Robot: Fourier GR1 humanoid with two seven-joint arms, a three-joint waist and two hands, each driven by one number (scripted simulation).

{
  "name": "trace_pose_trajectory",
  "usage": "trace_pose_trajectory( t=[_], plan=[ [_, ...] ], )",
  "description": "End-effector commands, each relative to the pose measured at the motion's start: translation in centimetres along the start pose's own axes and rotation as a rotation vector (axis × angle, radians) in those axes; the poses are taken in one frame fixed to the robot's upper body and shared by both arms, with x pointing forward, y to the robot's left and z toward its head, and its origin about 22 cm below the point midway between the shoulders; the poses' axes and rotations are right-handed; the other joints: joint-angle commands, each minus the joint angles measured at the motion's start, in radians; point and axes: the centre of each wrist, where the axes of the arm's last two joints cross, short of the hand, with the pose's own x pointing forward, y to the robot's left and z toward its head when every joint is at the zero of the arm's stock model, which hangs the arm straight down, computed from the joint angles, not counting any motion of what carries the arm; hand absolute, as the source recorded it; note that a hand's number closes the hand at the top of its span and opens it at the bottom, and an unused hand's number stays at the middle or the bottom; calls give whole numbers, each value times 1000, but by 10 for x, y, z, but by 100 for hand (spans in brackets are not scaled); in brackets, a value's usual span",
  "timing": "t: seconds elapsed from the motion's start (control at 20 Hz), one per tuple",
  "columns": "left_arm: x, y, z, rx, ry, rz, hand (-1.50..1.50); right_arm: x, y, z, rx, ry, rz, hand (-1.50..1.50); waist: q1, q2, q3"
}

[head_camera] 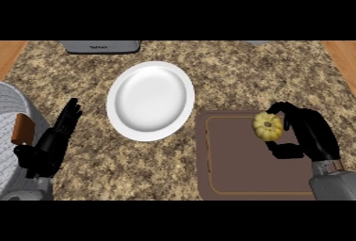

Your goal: Pick the squash from the tray and place it in the plate

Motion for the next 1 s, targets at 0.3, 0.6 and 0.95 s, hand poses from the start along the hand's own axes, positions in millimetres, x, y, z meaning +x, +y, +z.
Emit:
trace_pose_trajectory(
  t=[0.3,0.6,0.95],
  plan=[
    [-19,10,-1,-3,16,28,0,79,-74,9,-253,-111,-56,150,12,7,-3],
    [-8,-6,-8,-24,25,19,0,133,-93,16,-262,-165,-104,150,15,7,-3],
    [-17,10,3,-8,18,13,0,172,-76,-28,-220,-199,-101,150,20,9,-2]
  ],
)
